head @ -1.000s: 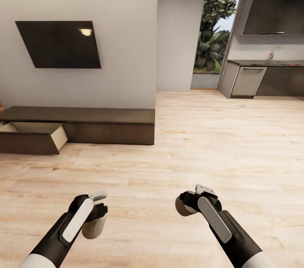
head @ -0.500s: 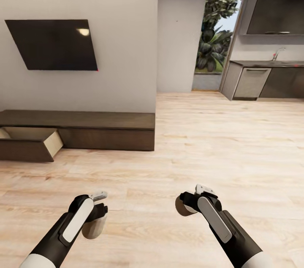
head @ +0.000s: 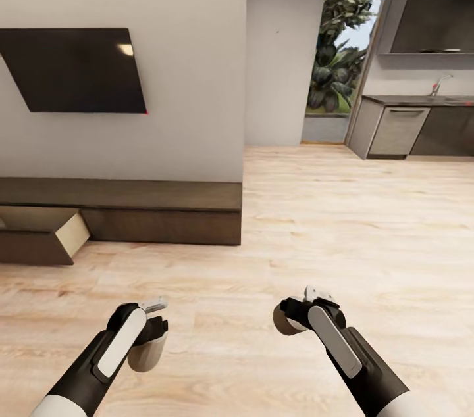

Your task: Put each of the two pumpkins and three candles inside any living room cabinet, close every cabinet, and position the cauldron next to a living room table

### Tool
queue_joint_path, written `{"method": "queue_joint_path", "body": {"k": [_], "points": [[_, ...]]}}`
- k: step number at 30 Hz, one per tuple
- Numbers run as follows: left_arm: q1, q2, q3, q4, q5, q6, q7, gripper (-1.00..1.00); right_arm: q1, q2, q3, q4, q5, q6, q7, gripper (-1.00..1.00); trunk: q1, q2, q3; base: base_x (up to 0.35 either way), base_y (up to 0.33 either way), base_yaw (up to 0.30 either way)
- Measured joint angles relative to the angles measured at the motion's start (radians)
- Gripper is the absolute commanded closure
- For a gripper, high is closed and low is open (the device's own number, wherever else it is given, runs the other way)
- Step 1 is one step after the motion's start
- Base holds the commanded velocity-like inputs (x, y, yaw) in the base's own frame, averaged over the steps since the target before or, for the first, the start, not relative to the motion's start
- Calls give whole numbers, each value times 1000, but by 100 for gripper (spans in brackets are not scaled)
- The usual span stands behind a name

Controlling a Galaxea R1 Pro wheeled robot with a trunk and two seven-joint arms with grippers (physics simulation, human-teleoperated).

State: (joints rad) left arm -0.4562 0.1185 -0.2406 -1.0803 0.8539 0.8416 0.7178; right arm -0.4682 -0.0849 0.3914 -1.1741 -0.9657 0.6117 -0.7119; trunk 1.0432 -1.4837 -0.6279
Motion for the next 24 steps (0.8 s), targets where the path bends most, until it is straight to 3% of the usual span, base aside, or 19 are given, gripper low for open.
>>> {"method": "queue_joint_path", "body": {"k": [24], "points": [[0,0,0,0,1,0,0,100,0,0,-3,-6,0,0,1,100,0,0,0,331,0,0]]}}
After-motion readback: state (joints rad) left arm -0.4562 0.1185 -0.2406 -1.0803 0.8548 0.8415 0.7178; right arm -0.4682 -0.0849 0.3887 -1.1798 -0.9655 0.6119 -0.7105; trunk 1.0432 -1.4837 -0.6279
